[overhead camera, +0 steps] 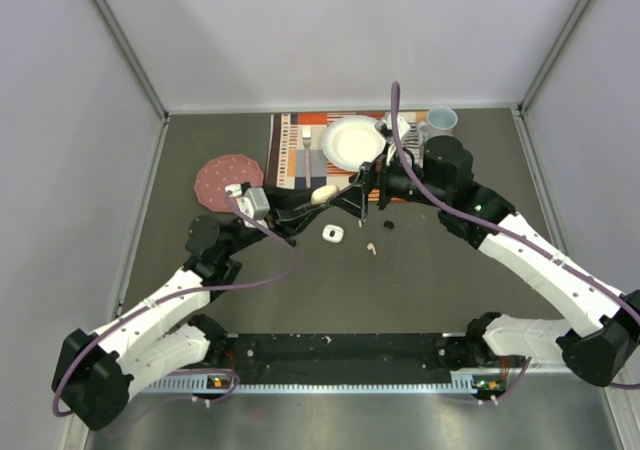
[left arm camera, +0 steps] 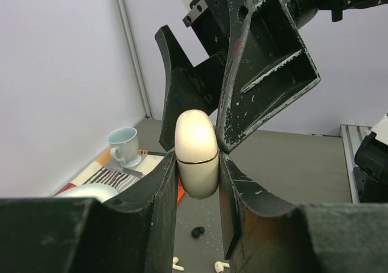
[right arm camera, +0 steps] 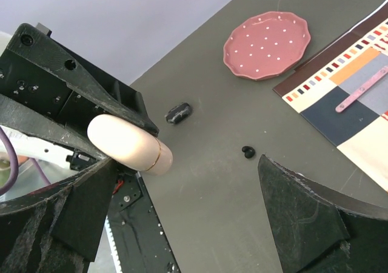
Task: Insert the wireless bluetooth earbuds into the charging case
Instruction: Open the charging case.
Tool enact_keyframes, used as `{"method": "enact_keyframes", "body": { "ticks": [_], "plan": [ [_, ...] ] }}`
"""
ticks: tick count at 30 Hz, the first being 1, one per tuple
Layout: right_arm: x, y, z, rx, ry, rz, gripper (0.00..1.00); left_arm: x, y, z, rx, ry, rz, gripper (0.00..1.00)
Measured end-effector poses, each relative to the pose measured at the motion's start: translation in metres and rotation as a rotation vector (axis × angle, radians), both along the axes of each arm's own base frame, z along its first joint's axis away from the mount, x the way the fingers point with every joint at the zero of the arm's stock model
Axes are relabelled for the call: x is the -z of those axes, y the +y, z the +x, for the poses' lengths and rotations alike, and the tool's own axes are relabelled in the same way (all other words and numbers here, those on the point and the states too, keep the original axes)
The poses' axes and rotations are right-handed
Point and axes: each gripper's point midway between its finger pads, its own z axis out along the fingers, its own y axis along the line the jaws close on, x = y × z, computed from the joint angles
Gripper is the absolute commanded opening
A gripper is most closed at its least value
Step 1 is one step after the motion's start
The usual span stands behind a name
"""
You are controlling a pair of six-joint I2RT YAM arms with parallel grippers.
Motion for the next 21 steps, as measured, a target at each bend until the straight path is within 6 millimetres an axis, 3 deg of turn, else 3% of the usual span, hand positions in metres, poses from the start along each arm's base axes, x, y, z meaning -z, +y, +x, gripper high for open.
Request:
{"method": "enact_keyframes", "body": {
  "ticks": [21],
  "plan": [
    [-0.0036, 0.0042, -0.0049, -0.031, 0.038, 0.002, 0.99, -0.0032, 0.0008, -0.0057, 0.029, -0.065, 0.016, 0.0]
  ]
}}
